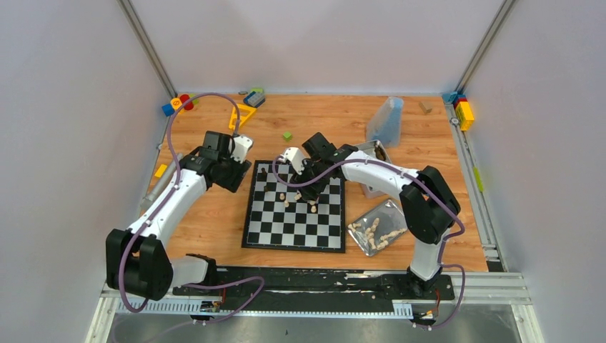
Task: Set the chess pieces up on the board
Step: Pick up the chess piece from the chessboard.
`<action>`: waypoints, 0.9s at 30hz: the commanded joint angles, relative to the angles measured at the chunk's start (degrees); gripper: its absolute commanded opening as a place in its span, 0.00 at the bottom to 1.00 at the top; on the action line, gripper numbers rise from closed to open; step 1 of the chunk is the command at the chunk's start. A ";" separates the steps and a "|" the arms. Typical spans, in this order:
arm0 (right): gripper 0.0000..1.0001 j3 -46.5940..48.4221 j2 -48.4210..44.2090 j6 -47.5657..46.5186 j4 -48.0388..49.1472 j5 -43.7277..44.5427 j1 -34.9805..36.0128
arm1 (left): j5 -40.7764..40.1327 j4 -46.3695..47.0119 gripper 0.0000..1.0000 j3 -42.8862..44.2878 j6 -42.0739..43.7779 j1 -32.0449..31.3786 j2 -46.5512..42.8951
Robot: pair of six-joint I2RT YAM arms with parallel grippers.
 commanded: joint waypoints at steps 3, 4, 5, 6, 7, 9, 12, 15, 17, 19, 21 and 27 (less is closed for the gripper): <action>0.47 3.77 2.19 0.67 -0.73 3.00 0.22 | -0.09 -0.20 0.69 1.15 -1.26 0.29 -2.35; 0.46 3.98 2.53 0.62 -0.83 3.14 0.22 | -0.05 -0.20 0.69 1.14 -1.28 0.29 -2.29; 0.46 4.19 2.81 0.61 -0.99 3.20 0.30 | -0.08 -0.13 0.69 1.09 -1.27 0.29 -2.22; 0.46 4.36 3.06 0.68 -1.03 3.36 0.29 | -0.08 -0.08 0.69 1.07 -1.24 0.29 -2.22; 0.45 4.54 3.33 0.65 -1.17 3.51 0.31 | -0.09 -0.10 0.69 1.01 -1.33 0.29 -2.27; 0.45 4.91 3.75 0.66 -1.41 3.43 0.29 | -0.01 -0.04 0.69 0.97 -1.30 0.29 -2.41; 0.42 5.07 4.31 0.76 -1.54 2.79 0.31 | -0.07 0.05 0.69 0.96 -1.30 0.29 -2.64; 0.38 5.37 4.64 0.78 -1.72 2.38 0.39 | -0.21 0.11 0.69 0.96 -1.31 0.29 -2.66; 0.33 5.57 4.74 0.79 -1.78 2.15 0.44 | -0.26 0.21 0.69 0.89 -1.34 0.31 -2.77; 0.27 5.92 4.71 0.83 -1.97 2.02 0.48 | -0.26 0.19 0.69 0.81 -1.35 0.27 -2.77; 0.22 6.36 4.61 0.78 -2.33 1.76 0.48 | -0.34 0.31 0.69 0.74 -1.32 0.27 -2.87; 0.09 7.96 2.85 0.33 -4.04 1.68 0.48 | -0.52 0.49 0.69 0.32 -1.29 0.33 -3.29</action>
